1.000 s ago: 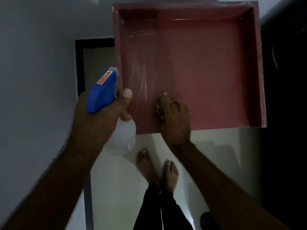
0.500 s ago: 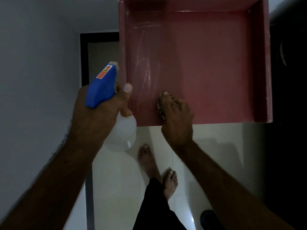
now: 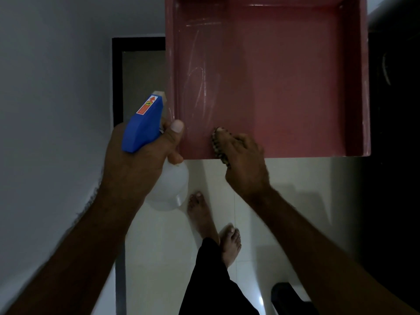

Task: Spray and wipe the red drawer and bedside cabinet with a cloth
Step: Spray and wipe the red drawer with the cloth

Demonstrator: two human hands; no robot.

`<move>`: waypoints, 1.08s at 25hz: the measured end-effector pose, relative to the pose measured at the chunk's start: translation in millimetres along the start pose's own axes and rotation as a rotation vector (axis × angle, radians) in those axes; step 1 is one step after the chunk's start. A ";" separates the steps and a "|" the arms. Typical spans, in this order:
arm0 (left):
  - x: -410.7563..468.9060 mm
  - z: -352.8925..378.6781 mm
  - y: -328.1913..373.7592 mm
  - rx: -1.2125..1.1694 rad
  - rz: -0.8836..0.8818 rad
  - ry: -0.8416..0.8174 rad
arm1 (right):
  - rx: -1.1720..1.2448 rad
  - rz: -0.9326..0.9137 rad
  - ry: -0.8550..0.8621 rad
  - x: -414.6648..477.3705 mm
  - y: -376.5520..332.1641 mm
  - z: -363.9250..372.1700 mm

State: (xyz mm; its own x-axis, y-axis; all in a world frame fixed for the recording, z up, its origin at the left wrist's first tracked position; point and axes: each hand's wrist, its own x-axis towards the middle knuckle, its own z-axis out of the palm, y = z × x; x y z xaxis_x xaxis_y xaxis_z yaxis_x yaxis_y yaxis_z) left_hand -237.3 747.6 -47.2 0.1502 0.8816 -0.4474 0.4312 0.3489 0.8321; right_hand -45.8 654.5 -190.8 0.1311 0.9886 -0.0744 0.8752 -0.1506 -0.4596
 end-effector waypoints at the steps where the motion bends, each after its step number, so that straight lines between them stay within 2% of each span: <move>1: -2.7 -0.6 -1.7 0.009 -0.004 -0.003 | -0.006 0.057 0.045 -2.7 5.9 -1.6; 4: -7.7 -1.6 -7.8 0.015 -0.009 0.000 | 0.009 0.268 0.196 -8.8 6.8 -2.0; 6: -11.1 -0.4 -10.9 0.026 -0.010 0.012 | 0.028 0.251 0.205 -12.5 -11.4 5.5; 10: -18.0 3.6 -16.5 0.042 0.004 0.011 | 0.020 0.018 0.054 -15.8 -22.8 14.0; 11: -20.0 3.9 -18.7 0.023 -0.001 0.001 | 0.015 0.019 0.061 -16.9 -15.5 12.2; 15: -24.8 3.9 -29.2 0.049 0.022 -0.008 | 0.008 0.210 0.218 -29.1 -0.9 9.7; 17: -27.9 5.5 -33.1 0.040 0.025 -0.012 | -0.003 0.151 0.161 -35.4 -10.6 15.1; 20: -34.5 10.6 -40.2 0.049 0.016 -0.033 | 0.004 -0.054 0.018 -37.7 -12.1 17.0; 22: -40.4 13.5 -44.5 0.043 0.006 -0.033 | 0.001 -0.104 0.023 -32.7 2.4 8.6; 27: -50.8 17.9 -55.6 0.056 -0.024 -0.023 | -0.011 0.162 0.202 -25.0 25.7 -4.5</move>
State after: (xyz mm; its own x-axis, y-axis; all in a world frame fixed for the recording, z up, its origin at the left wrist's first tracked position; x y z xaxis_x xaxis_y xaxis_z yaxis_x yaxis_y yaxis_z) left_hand -253.0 677.8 -76.6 0.1600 0.8654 -0.4749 0.4835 0.3507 0.8020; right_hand -24.4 626.0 -196.7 0.3592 0.9327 0.0325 0.8402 -0.3080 -0.4464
